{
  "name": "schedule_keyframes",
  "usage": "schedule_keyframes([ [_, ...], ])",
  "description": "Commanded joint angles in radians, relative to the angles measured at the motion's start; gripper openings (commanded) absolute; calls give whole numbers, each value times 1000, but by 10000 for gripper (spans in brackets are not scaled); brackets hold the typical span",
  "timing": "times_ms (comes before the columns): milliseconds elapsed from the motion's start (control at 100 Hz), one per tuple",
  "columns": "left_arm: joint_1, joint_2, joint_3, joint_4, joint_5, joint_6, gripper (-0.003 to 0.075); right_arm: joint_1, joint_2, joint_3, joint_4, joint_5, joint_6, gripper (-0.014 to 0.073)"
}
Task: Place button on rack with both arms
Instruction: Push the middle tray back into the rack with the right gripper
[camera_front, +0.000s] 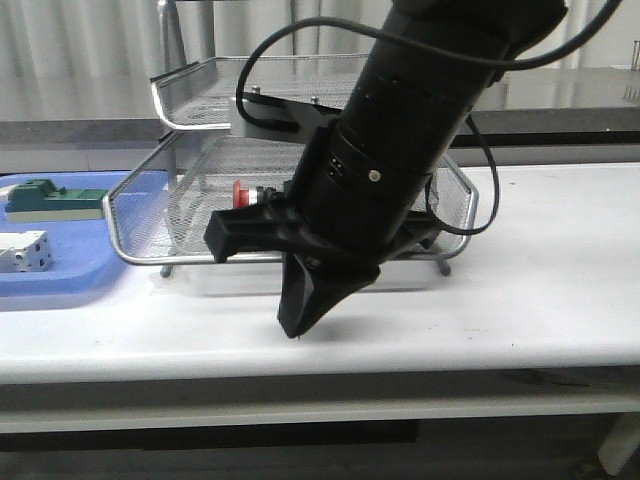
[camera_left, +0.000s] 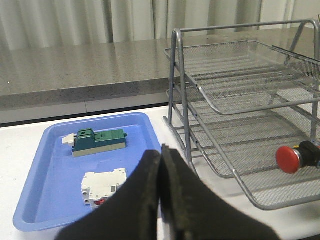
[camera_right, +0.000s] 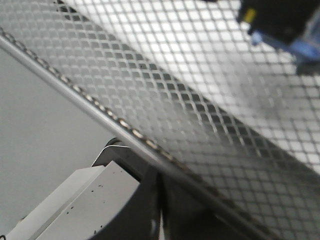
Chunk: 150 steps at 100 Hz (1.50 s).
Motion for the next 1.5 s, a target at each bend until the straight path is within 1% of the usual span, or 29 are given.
schedule_keyframes([
  [0,1,9,-28,-19,-72,-2,-20,-41,-20,-59,-31,-96,-7,-67],
  [280,1,9,-28,-19,-71,-2,-20,-126,26,-138,-93,-109,-7,-67],
  [450,1,9,-28,-19,-71,-2,-20,-177,75,-215,-128,-112,-7,-67],
  [730,1,9,-28,-19,-71,-2,-20,-210,93,-280,-131,-107,-7,-67],
  [950,1,9,-28,-19,-71,-2,-20,-207,90,-280,-126,-9,-7,-67],
  [1140,1,9,-28,-19,-71,-2,-20,-207,49,-275,-126,56,4,-67],
  [1350,1,9,-28,-19,-71,-2,-20,-211,-57,-191,-130,59,4,-67],
  [1490,1,9,-28,-19,-71,-2,-20,-241,-149,-103,-132,44,13,-67],
])
